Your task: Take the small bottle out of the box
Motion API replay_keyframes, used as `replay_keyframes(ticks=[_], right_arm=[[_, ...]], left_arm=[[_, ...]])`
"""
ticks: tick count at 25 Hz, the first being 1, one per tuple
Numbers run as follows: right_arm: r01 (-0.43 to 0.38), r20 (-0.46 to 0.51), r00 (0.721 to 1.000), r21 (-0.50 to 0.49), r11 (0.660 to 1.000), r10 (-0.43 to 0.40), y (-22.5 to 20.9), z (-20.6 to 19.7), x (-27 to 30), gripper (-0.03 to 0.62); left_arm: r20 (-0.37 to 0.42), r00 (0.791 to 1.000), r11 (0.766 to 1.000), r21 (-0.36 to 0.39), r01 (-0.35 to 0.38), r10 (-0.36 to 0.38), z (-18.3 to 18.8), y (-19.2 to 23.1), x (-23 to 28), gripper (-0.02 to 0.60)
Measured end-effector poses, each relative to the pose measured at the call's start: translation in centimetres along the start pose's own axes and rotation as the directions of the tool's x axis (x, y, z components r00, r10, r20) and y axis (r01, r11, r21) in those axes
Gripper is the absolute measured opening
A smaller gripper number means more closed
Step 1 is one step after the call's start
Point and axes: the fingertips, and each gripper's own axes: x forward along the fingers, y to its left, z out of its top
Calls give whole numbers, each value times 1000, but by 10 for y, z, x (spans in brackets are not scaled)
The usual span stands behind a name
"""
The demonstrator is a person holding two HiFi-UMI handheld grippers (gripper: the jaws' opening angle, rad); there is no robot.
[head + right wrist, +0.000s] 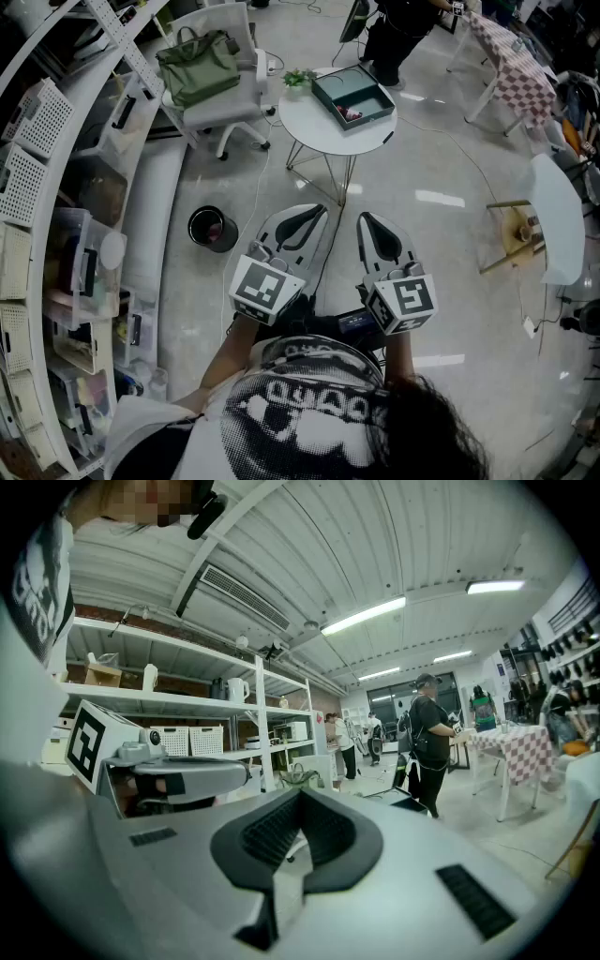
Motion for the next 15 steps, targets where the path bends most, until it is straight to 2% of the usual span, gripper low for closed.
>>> replay_keyframes(ticks=[15], right_arm=[[51, 36, 998, 17, 999, -51, 10, -1, 25, -2]], left_arm=[[-15, 1000, 1000, 8, 11, -11, -9, 35, -18, 23]])
